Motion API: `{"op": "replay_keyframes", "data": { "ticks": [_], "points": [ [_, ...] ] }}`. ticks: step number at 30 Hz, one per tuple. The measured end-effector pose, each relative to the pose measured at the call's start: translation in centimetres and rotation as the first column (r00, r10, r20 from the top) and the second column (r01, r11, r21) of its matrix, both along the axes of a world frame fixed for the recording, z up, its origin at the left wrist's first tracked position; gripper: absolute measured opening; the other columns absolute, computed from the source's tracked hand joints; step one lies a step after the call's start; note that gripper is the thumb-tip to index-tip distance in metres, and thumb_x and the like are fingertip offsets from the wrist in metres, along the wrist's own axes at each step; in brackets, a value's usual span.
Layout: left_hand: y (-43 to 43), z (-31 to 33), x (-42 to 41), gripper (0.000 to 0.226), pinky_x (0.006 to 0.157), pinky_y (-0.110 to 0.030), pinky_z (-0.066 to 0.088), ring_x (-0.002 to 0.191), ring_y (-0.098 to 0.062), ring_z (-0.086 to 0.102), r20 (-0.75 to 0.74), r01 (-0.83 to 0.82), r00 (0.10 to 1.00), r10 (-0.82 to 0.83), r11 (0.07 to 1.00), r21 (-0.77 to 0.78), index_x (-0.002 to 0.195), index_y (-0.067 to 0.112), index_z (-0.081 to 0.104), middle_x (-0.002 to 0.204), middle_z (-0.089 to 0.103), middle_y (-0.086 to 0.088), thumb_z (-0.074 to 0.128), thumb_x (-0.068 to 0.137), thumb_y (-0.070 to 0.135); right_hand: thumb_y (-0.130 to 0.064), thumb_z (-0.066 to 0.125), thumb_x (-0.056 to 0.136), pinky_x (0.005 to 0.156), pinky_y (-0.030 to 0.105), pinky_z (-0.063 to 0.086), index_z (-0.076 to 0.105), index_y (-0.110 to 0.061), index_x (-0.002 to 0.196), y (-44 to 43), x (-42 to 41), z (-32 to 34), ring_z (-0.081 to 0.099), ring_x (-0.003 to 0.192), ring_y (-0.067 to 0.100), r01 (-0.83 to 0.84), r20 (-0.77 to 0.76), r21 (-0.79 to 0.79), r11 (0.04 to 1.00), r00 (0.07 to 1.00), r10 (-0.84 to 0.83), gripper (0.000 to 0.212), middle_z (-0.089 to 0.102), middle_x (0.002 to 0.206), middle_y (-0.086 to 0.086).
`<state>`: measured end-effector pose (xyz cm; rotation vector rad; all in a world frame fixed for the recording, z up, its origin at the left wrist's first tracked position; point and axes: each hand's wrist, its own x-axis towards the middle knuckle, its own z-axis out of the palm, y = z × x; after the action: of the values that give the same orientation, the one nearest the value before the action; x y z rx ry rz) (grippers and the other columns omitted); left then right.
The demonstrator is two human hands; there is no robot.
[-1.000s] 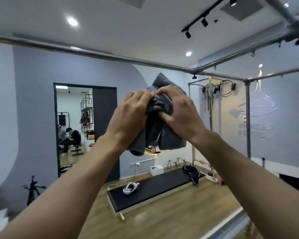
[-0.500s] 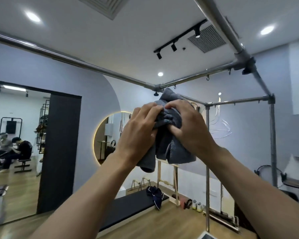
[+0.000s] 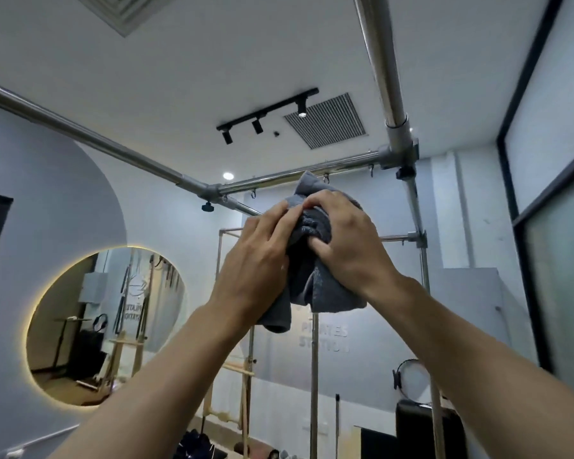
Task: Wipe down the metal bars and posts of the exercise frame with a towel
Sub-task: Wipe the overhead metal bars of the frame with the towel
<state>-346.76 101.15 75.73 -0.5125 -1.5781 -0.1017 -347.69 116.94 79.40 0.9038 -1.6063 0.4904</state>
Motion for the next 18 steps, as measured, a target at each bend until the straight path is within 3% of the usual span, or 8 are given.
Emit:
{"op": "replay_keyframes", "data": {
  "ticks": [2, 4, 10, 18],
  "points": [
    [0.6, 1.3, -3.2, 0.055, 0.094, -0.05, 0.052, 0.123, -0.035, 0.049, -0.034, -0.001, 0.999, 0.001, 1.0, -0.012, 0.148, 0.011, 0.036, 0.147, 0.043, -0.015, 0.035, 0.094, 0.022, -0.012, 0.069, 0.08, 0.097, 0.031, 0.042, 0.056, -0.017, 0.117, 0.6, -2.7, 1.4, 0.052, 0.112, 0.017, 0.019, -0.061, -0.003, 1.0, 0.998, -0.02, 0.04, 0.059, 0.119, 0.001],
    [1.1, 2.2, -6.5, 0.055, 0.093, -0.052, 0.051, 0.122, -0.036, 0.049, -0.096, -0.015, 0.995, 0.012, 0.999, -0.033, 0.149, 0.009, 0.035, 0.149, 0.041, -0.015, 0.048, 0.096, 0.012, -0.011, 0.069, 0.079, 0.098, 0.031, 0.042, 0.057, -0.016, 0.116, 1.3, -5.5, 2.5, 0.052, 0.112, 0.017, 0.04, -0.116, 0.002, 0.999, 0.992, -0.039, 0.039, 0.06, 0.118, 0.001],
    [2.7, 6.2, -15.0, 0.064, 0.081, -0.047, 0.054, 0.115, -0.038, 0.053, -0.205, -0.153, 0.969, 0.135, 0.985, -0.077, 0.148, 0.001, 0.035, 0.151, 0.04, -0.019, 0.061, 0.091, 0.006, -0.012, 0.067, 0.082, 0.098, 0.035, 0.046, 0.056, -0.016, 0.117, 3.3, -13.4, 6.8, 0.053, 0.115, 0.018, 0.059, -0.209, 0.024, 0.998, 0.977, -0.053, 0.037, 0.059, 0.12, 0.002],
    [4.7, 12.4, -22.3, 0.082, 0.104, -0.044, 0.041, 0.142, -0.035, 0.032, -0.268, -0.308, 0.921, 0.284, 0.95, -0.052, 0.152, -0.002, 0.018, 0.157, 0.024, -0.022, 0.064, 0.088, 0.021, -0.009, 0.065, 0.083, 0.089, 0.051, 0.051, 0.056, -0.009, 0.117, 4.6, -19.6, 13.5, 0.055, 0.11, 0.033, 0.182, -0.433, -0.074, 0.981, 0.88, -0.196, 0.035, 0.055, 0.121, 0.013]
  ]
}}
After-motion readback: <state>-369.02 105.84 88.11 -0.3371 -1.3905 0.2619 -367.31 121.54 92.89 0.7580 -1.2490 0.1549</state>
